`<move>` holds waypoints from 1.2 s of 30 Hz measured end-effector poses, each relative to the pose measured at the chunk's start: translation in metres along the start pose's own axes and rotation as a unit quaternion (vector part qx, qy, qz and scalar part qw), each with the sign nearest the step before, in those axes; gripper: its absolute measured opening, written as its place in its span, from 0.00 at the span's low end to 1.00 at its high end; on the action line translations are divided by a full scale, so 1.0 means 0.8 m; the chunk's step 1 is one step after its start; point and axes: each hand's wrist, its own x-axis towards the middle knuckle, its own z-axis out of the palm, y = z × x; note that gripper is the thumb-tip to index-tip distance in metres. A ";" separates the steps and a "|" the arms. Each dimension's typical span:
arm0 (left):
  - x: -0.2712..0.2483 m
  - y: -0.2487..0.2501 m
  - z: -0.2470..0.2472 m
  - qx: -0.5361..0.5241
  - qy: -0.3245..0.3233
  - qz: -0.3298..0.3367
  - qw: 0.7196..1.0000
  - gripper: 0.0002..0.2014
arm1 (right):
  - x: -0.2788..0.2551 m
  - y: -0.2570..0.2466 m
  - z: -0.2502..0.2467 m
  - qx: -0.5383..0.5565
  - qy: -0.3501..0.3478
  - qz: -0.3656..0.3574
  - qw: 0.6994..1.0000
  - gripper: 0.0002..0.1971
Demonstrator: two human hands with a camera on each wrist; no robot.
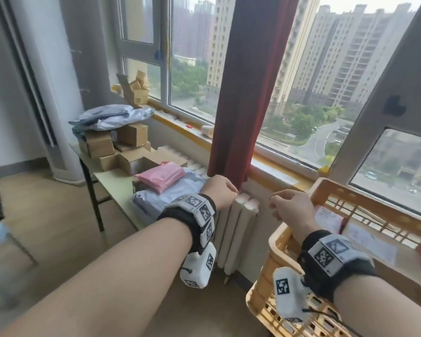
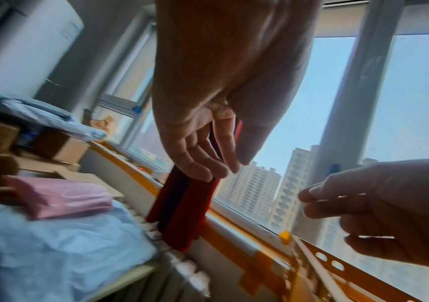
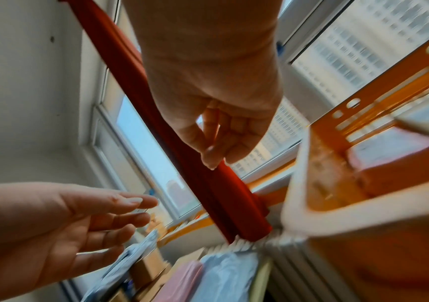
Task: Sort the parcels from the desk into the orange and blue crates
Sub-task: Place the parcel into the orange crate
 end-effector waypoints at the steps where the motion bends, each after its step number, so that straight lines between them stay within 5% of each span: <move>1: 0.001 -0.013 -0.014 0.001 0.007 -0.010 1.000 0.10 | 0.002 -0.009 0.017 0.004 -0.009 -0.004 1.000 0.10; 14: 0.044 -0.145 -0.154 0.026 0.127 -0.107 0.986 0.08 | 0.063 -0.102 0.205 0.035 -0.094 -0.057 0.993 0.09; 36: 0.299 -0.269 -0.267 -0.031 0.164 -0.180 0.969 0.09 | 0.291 -0.180 0.416 0.038 -0.169 -0.038 0.984 0.10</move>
